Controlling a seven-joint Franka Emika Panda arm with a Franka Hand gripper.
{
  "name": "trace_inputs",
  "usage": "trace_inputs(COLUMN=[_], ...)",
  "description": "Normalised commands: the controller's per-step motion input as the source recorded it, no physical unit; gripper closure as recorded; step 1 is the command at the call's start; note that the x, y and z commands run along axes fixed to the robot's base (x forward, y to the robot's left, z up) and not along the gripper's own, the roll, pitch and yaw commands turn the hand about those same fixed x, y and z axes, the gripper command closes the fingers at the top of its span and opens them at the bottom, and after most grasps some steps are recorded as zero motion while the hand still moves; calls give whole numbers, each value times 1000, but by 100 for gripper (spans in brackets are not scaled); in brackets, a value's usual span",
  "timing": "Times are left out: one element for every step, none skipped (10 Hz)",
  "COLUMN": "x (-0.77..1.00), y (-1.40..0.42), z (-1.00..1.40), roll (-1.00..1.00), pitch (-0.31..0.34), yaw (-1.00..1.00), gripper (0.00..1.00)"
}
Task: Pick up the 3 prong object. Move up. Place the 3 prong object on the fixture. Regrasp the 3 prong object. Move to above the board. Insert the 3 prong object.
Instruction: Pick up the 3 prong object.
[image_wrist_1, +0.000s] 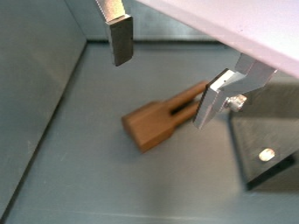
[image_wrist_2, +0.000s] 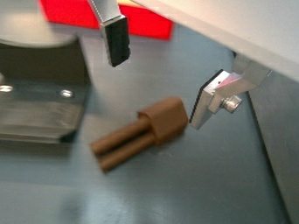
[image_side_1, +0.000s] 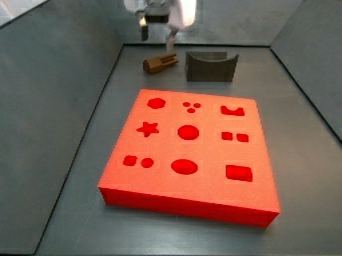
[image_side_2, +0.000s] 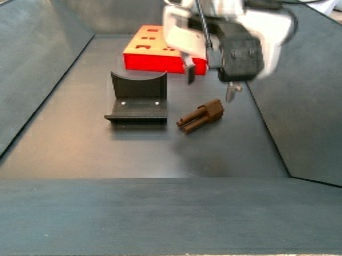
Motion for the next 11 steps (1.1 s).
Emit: trace_inputs(x=[0, -117, -129, 89, 0, 0, 14, 0, 34, 0, 0], y=[0, 0, 0, 0, 0, 0, 203, 0, 0, 0, 0], z=[-809, -891, -869, -963, -1000, -1000, -49, 0, 0, 0, 0], roll=[-24, -19, -21, 0, 0, 0, -143, 14, 6, 0, 0], pitch=[-191, -163, -176, -104, -80, -100, -97, 0, 39, 0, 0], yaw=[-323, -369, -380, -383, -423, -383, -137, 0, 0, 0, 0], gripper=[0, 0, 0, 0, 0, 0, 0, 0, 0, 100, 100])
